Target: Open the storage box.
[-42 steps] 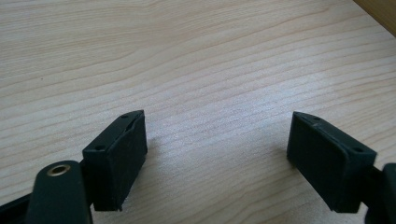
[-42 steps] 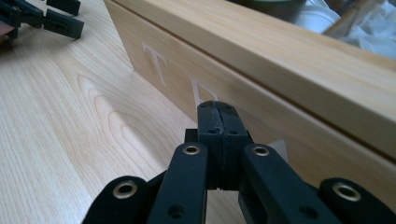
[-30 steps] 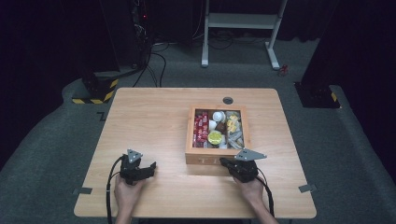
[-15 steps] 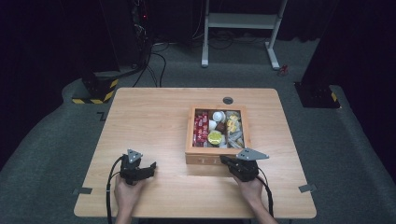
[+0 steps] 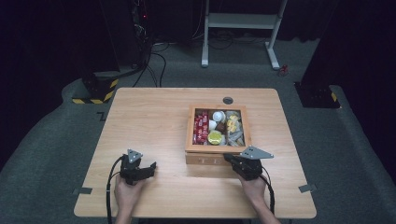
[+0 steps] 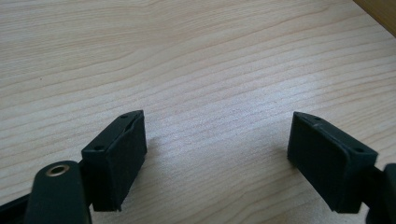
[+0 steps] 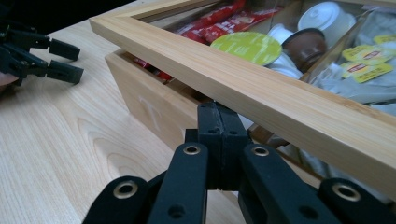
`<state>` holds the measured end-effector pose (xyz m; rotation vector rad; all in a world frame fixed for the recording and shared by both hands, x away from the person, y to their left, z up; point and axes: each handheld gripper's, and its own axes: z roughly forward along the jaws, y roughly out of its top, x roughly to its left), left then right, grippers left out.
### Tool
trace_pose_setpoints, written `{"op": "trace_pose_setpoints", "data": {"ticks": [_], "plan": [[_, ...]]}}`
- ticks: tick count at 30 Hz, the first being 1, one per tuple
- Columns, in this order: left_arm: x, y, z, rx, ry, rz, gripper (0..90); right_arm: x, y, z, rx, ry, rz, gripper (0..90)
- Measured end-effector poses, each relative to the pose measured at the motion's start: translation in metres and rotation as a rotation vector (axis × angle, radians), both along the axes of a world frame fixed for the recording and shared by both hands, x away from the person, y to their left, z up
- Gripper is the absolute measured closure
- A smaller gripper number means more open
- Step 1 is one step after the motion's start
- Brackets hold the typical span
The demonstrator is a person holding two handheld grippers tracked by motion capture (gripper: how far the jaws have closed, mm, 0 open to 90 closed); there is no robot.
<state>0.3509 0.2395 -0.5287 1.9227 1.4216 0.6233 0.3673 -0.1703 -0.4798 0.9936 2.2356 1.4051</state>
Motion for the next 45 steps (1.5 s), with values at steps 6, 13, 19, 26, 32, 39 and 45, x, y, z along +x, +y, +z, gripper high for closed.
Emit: {"op": "trace_pose_setpoints", "data": {"ticks": [6, 13, 19, 26, 32, 39, 45], "plan": [[0.000, 0.000, 0.000, 0.000, 0.000, -0.001, 19.9, 0.005, -0.010, 0.005, 0.000, -0.002, -0.045, 90.0], [0.000, 0.000, 0.000, 0.000, 0.000, -0.002, 19.9, 0.007, -0.022, 0.006, -0.001, 0.009, -0.073, 90.0], [0.000, 0.000, 0.000, 0.004, 0.000, -0.004, 20.0, 0.009, -0.027, 0.013, -0.002, -0.004, -0.074, 90.0], [0.000, -0.001, 0.000, 0.004, 0.002, -0.005, 19.6, 0.012, -0.035, 0.027, 0.016, -0.015, -0.079, 90.0], [-0.001, -0.002, 0.000, 0.000, 0.001, 0.002, 19.2, 0.016, -0.042, 0.036, 0.019, -0.011, -0.084, 90.0], [-0.002, -0.005, 0.000, 0.005, 0.008, 0.008, 17.3, 0.021, -0.047, 0.044, 0.020, -0.001, -0.085, 90.0], [-0.001, -0.006, 0.000, 0.008, 0.010, -0.001, 15.0, 0.024, -0.048, 0.050, 0.015, -0.002, -0.080, 90.0]]}}
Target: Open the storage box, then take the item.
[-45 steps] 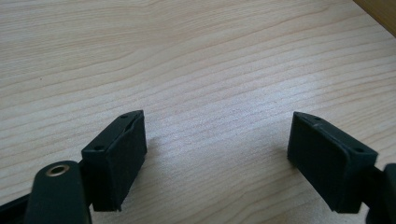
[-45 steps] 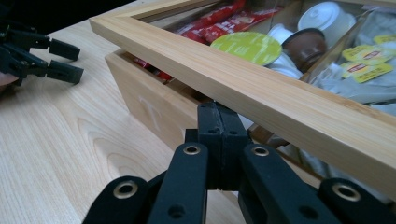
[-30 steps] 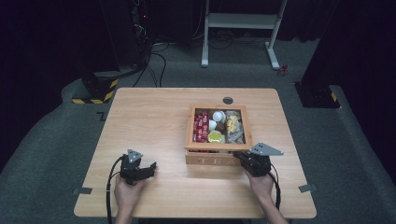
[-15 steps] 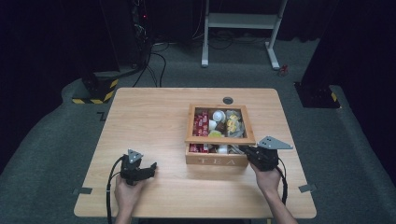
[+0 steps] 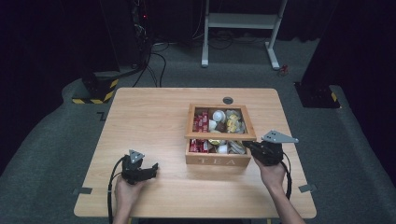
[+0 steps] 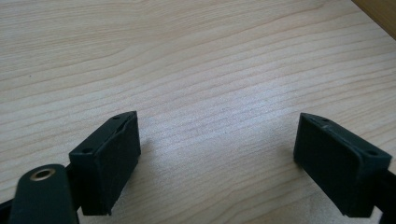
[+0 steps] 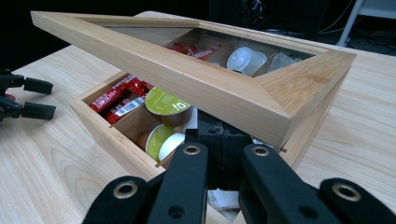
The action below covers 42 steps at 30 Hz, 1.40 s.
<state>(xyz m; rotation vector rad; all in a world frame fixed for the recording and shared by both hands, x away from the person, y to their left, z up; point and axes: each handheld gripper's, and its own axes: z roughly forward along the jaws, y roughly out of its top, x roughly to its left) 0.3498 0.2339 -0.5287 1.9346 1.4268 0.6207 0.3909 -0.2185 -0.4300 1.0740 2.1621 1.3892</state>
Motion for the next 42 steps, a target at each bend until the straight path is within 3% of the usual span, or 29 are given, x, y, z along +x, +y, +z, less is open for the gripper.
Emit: {"op": "trace_pose_setpoints", "data": {"ticks": [9, 16, 23, 26, 33, 38, 42], "plan": [[0.001, 0.000, 0.000, -0.003, 0.002, -0.011, 16.2, 0.004, -0.001, 0.009, -0.007, 0.003, 0.003, 90.0], [0.006, -0.001, 0.006, -0.050, 0.038, -0.039, 20.9, 0.006, -0.001, 0.016, -0.013, 0.005, 0.002, 90.0], [0.008, -0.013, 0.012, -0.030, 0.014, -0.091, 22.1, 0.008, -0.003, 0.022, -0.015, -0.002, 0.002, 90.0], [0.009, -0.017, 0.016, -0.043, 0.003, -0.109, 21.7, 0.009, -0.002, 0.024, -0.016, -0.001, -0.002, 90.0], [0.010, -0.021, 0.021, -0.114, -0.019, -0.134, 21.4, 0.012, -0.003, 0.028, 0.001, -0.006, -0.006, 90.0], [0.010, -0.027, 0.025, -0.117, -0.026, -0.163, 22.8, 0.014, -0.002, 0.029, 0.011, -0.009, -0.012, 90.0], [0.010, -0.030, 0.029, -0.143, -0.040, -0.181, 24.9, 0.015, -0.001, 0.031, 0.008, -0.011, -0.015, 90.0]]}}
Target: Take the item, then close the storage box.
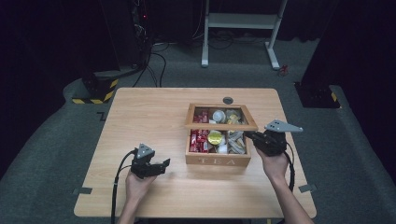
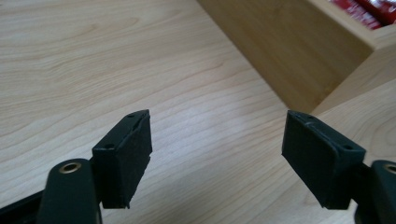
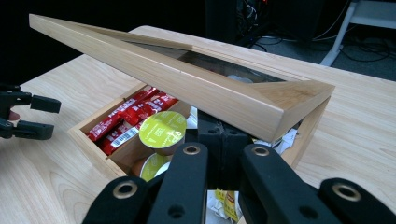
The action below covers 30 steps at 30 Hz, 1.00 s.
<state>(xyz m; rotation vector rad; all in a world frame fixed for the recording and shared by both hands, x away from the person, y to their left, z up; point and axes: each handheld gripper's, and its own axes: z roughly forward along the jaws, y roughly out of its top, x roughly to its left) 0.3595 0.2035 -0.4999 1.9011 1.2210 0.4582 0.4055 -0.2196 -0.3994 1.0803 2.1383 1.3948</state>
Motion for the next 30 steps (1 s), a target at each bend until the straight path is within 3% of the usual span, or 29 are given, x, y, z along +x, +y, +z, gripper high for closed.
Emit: {"op": "trace_pose_setpoints", "data": {"ticks": [5, 11, 19, 25, 30], "plan": [[0.002, -0.008, 0.005, 0.006, -0.013, -0.024, 25.1, 0.003, 0.002, 0.003, -0.003, -0.001, -0.001, 90.0], [0.005, -0.016, 0.012, -0.035, -0.030, -0.064, 26.9, 0.006, 0.003, 0.005, -0.011, 0.002, 0.000, 90.0], [0.008, -0.022, 0.024, -0.076, -0.084, -0.094, 29.0, 0.008, 0.004, 0.007, -0.013, 0.003, 0.004, 90.0], [0.010, -0.031, 0.034, -0.078, -0.117, -0.125, 30.4, 0.010, 0.005, 0.011, -0.014, -0.001, 0.009, 90.0], [0.015, -0.041, 0.041, -0.084, -0.096, -0.155, 30.1, 0.012, 0.007, 0.012, -0.004, 0.003, 0.012, 90.0]]}}
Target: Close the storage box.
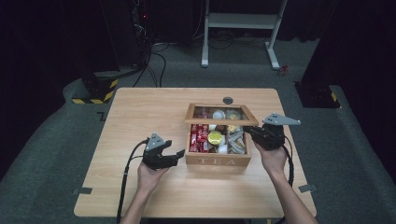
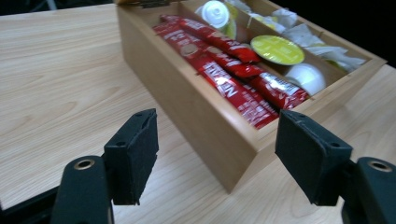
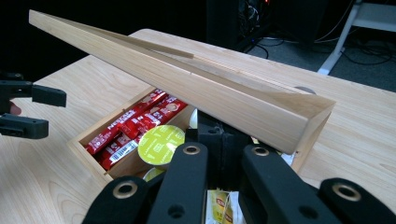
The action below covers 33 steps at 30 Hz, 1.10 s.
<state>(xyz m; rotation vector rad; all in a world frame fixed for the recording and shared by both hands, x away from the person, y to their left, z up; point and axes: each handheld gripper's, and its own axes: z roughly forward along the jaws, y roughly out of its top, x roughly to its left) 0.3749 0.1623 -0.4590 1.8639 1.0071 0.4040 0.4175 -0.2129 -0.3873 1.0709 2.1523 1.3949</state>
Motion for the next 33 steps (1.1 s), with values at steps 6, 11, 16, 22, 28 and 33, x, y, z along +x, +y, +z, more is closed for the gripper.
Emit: {"op": "trace_pose_setpoints", "data": {"ticks": [6, 11, 16, 22, 28, 33], "plan": [[0.003, -0.011, 0.004, 0.028, 0.002, -0.022, 29.8, 0.001, 0.001, 0.001, -0.002, -0.001, 0.002, 90.0], [0.005, -0.018, 0.007, 0.032, -0.008, -0.038, 29.2, 0.002, 0.001, 0.002, 0.005, -0.002, 0.002, 90.0], [0.008, -0.026, 0.009, 0.036, -0.016, -0.048, 28.9, 0.003, 0.002, 0.003, 0.007, -0.002, 0.005, 90.0], [0.012, -0.036, 0.014, 0.037, -0.026, -0.064, 28.0, 0.005, 0.002, 0.005, 0.007, 0.004, 0.008, 90.0], [0.017, -0.049, 0.018, 0.049, -0.032, -0.088, 27.4, 0.007, 0.002, 0.007, 0.010, 0.005, 0.007, 90.0], [0.020, -0.059, 0.019, 0.059, -0.040, -0.104, 26.8, 0.011, 0.002, 0.011, 0.027, 0.007, 0.008, 90.0]]}}
